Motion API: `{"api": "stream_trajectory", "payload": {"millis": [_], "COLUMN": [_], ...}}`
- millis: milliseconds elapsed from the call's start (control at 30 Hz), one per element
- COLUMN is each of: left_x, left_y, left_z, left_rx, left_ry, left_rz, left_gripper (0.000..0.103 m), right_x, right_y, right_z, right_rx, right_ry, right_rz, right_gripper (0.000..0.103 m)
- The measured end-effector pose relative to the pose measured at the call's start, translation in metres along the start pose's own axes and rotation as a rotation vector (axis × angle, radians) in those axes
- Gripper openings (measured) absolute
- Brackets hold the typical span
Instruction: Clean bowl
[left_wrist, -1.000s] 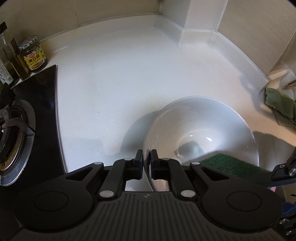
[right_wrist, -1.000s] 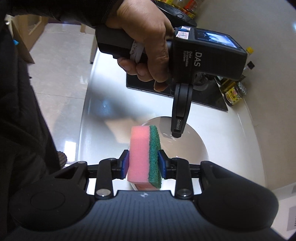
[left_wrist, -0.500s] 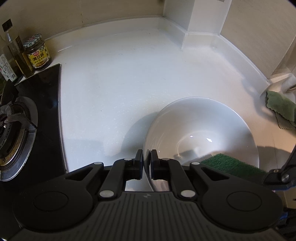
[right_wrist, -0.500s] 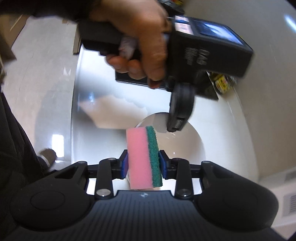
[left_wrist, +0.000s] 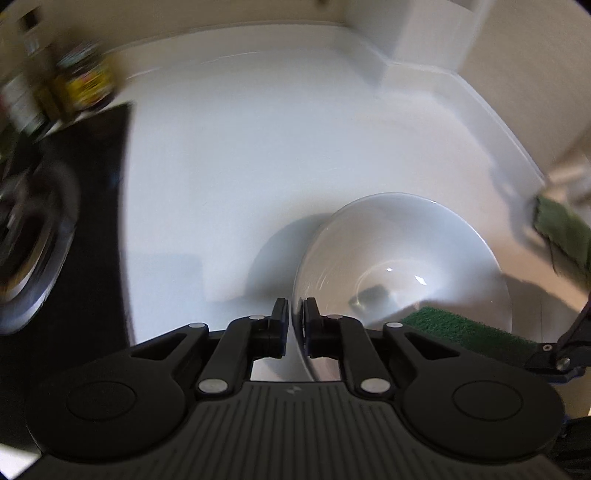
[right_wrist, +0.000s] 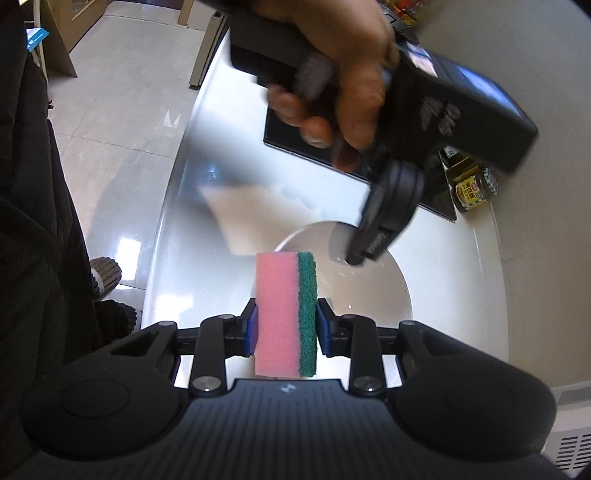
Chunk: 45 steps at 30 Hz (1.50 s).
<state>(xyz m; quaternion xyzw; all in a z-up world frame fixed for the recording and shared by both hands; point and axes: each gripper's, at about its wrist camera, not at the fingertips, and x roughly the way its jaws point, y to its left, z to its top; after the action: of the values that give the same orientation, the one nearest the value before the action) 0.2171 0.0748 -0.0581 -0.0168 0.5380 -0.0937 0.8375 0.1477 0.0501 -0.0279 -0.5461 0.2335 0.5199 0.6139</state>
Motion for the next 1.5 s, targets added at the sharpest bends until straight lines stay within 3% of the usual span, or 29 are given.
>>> {"api": "stream_trajectory", "payload": {"millis": [200,433,567,767,833,967,1267,1400,1500], "left_x": [-0.004,0.011,0.014,-0.017,-0.021,-0.017,0.002,0.007,-0.001], "left_y": [-0.009,-0.021,-0.026,-0.009,-0.009,-0.014,-0.021,-0.017,-0.015], "left_z": [-0.014,0.025,0.032,-0.008,-0.019,-0.025,0.011,0.018,0.006], "left_rx": [-0.061,0.153,0.124,-0.134,-0.166,-0.155,0.103,0.038,-0.039], "left_ry": [-0.035,0.026,0.035,-0.068,-0.085,-0.071,-0.029,-0.019,-0.037], "left_rz": [0.045,-0.027,0.01,0.041,0.043,0.04,0.032,0.024,0.021], "left_gripper": [0.009,0.009,0.011,0.019,0.019,0.017,0.01,0.01,0.011], "right_x": [0.001,0.002,0.006,0.003,0.004,0.006,0.012,0.015,0.017], "right_y": [0.01,0.026,0.03,0.05,0.051,0.056,0.06,0.058,0.059], "right_z": [0.0,-0.001,-0.005,-0.006,-0.007,-0.007,-0.005,-0.007,-0.005], "right_rx": [0.004,-0.115,-0.138,-0.1,-0.089,-0.089,-0.147,-0.166,-0.16], "right_ry": [-0.015,-0.003,0.028,0.017,0.014,0.013,0.027,0.046,0.049], "right_rz": [-0.011,0.014,0.011,-0.011,-0.014,-0.022,-0.015,-0.029,-0.036], "right_gripper": [0.027,0.027,0.027,0.027,0.027,0.027,0.027,0.027,0.027]}}
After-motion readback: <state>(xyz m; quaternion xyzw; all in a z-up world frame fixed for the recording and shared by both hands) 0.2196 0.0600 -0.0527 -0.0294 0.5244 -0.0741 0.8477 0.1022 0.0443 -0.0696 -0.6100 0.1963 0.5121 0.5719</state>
